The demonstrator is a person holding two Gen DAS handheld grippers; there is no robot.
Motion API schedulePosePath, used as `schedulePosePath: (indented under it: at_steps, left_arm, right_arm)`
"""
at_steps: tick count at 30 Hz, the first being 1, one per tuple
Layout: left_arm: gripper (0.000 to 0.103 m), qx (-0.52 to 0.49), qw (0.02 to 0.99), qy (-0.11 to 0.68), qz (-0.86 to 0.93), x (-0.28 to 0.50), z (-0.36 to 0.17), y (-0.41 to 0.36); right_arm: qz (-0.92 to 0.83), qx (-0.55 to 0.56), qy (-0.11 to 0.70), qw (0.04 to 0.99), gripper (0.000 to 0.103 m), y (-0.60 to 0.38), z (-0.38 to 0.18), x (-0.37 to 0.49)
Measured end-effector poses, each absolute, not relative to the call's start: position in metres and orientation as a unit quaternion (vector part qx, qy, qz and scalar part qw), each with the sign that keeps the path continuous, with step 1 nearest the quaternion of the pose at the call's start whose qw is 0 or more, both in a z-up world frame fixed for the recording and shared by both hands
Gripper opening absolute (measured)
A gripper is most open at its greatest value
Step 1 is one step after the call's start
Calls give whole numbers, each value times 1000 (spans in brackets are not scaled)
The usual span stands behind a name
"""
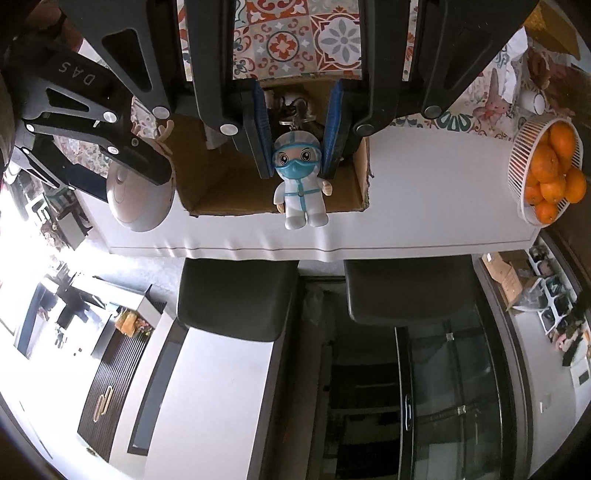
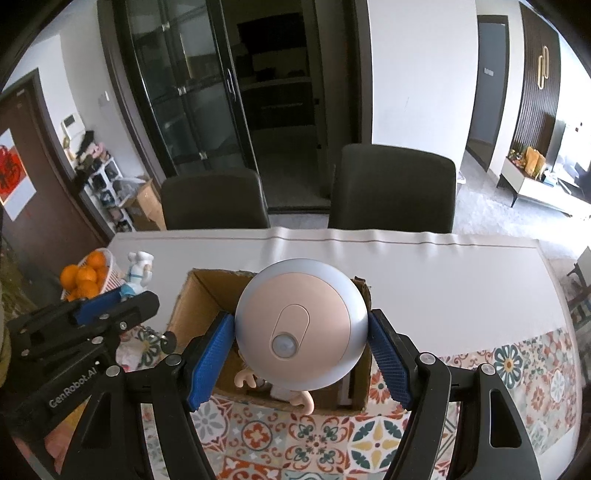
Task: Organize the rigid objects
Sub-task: 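Lift and carry the lamp with the right gripper while the left carries the figurine over the box, then open the right gripper dropping the lamp into the box while the left releases the figurine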
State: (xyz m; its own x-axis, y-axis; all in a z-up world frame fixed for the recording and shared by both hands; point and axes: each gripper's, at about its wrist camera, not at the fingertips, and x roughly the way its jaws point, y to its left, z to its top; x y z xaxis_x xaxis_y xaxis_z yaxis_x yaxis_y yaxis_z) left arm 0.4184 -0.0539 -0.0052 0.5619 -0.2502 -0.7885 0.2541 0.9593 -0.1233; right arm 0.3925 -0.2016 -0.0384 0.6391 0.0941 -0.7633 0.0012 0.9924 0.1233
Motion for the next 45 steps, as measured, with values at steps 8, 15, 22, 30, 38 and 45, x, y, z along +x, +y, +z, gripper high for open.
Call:
schedulePosePath:
  at_steps: [8,15,22,30,38,45]
  left_arm:
    - [27,3,861,488,-144,449,-30,-59]
    - [27,17,841,523,-139,470,-57,-67]
    - [27,29,825,549,-133,483,-79,-72]
    - [27,36,812,568,-127,491,-98,-73]
    - [41,41,799,588,-119,490,-107,-73]
    - [42,30,805,581,-113,477,-95,-70]
  right_arm:
    - [35,40,461,886,74,-201,-58,425]
    - [42,37,502,863,74,-205,-85,453]
    - [43,35,530,846,74,-209,-110,470]
    - [39,28,551,833,74,-210,-128,481]
    - [39,37,565,824,74,-215,-138,484]
    - [22,37,557,829,74,-217,-127,473]
